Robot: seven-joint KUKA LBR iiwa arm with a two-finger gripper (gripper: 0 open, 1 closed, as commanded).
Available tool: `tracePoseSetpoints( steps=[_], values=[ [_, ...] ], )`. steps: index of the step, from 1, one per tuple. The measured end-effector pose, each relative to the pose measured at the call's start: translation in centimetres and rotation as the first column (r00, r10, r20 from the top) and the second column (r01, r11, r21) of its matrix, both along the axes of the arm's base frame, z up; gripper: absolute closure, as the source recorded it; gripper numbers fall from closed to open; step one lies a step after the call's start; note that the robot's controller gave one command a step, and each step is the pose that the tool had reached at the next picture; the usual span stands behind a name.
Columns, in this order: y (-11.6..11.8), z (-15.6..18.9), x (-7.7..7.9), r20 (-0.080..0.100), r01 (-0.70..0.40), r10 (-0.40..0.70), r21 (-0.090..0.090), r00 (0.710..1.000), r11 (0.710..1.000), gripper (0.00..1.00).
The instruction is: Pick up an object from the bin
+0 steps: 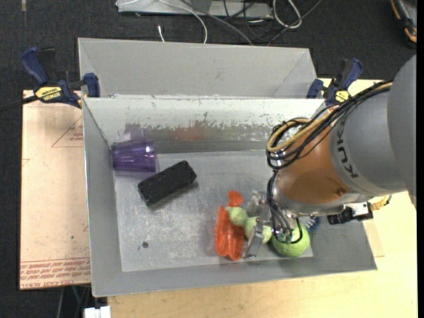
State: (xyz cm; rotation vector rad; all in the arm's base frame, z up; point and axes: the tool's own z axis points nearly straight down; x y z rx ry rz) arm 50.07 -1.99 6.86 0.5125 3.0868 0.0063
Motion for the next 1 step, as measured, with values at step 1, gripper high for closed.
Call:
tracePoseSetpoints(
  steps=[1],
  values=[
    [-1.27,0.20,2.44,-0.018,0.113,-0.113,0.001,0.993,0.994,1.00]
  ],
)
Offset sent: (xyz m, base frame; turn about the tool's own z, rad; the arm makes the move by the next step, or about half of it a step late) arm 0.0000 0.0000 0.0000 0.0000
